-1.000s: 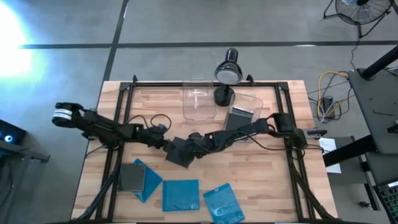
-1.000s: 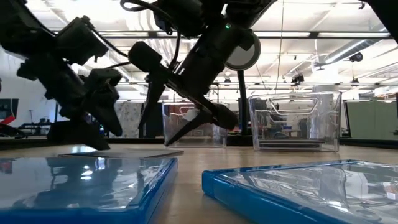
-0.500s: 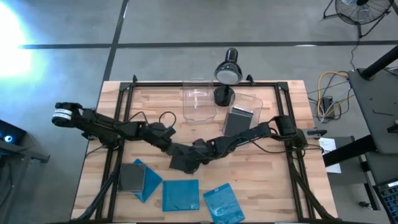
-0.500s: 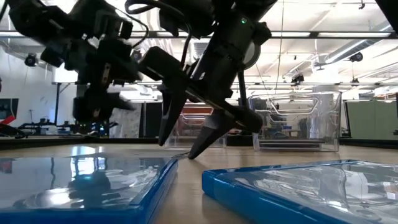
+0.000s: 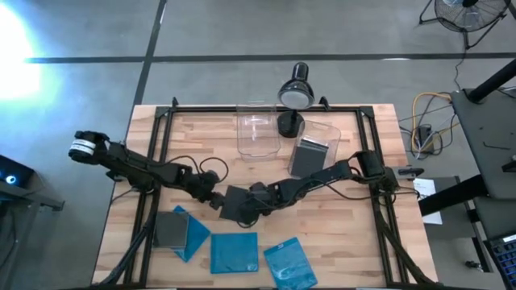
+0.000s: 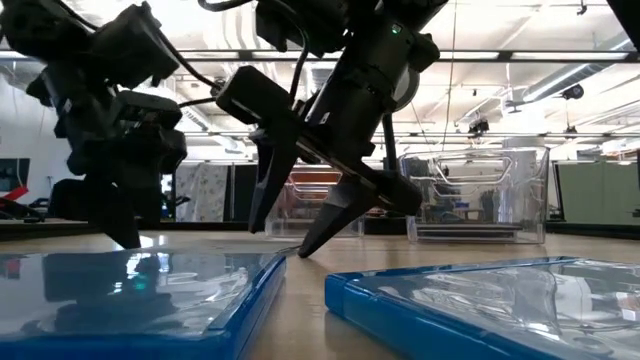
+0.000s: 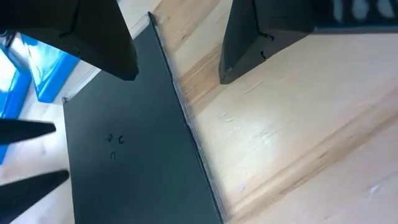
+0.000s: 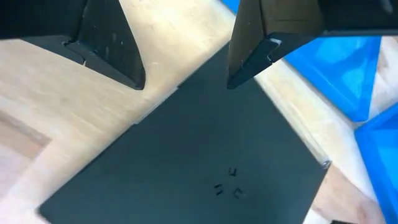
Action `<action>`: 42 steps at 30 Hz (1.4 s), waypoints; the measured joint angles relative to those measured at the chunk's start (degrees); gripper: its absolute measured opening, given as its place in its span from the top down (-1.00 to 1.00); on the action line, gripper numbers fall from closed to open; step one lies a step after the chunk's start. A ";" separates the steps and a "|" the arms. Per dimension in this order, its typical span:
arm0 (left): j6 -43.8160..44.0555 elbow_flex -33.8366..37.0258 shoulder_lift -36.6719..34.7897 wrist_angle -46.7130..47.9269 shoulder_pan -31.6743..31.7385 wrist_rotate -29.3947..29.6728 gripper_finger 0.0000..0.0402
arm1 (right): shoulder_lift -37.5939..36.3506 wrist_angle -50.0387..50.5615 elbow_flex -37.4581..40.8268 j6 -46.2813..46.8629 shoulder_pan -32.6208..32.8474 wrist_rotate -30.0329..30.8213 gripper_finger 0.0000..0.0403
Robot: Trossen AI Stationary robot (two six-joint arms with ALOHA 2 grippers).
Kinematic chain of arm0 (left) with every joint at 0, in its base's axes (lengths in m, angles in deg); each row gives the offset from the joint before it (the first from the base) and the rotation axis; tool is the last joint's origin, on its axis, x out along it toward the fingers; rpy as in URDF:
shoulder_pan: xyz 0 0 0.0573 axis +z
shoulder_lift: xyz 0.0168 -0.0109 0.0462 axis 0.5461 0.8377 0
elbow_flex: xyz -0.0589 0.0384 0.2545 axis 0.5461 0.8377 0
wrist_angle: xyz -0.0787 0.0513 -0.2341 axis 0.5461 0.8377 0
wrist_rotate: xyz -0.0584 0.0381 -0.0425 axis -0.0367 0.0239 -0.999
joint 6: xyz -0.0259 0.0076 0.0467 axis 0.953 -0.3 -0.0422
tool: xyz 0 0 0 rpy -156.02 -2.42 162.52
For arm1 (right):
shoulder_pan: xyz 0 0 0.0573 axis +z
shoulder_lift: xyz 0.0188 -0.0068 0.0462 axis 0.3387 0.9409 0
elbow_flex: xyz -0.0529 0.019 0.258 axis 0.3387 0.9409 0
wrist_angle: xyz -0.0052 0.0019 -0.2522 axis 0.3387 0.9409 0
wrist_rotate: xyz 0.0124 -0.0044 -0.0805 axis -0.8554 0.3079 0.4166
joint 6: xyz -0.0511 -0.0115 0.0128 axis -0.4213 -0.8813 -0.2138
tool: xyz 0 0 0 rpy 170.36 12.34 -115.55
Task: Pick & place jewel cases by type
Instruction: Put the black CD case into the right transparent bin
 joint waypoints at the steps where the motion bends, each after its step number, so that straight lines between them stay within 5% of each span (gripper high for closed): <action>1: 0.26 0.20 0.57 -0.85 0.02 0.26 -0.06 | 0.02 -0.19 0.00 -0.03 0.02 -0.13 -0.11; 15: 0.54 -1.55 10.87 -13.97 0.02 0.00 -0.06 | 0.11 -1.28 0.14 -0.46 0.15 -1.17 -0.11; 42: 4.76 -2.42 2.93 -25.89 0.19 -11.89 -0.06 | -0.20 0.45 1.20 -15.21 0.96 -6.80 -0.11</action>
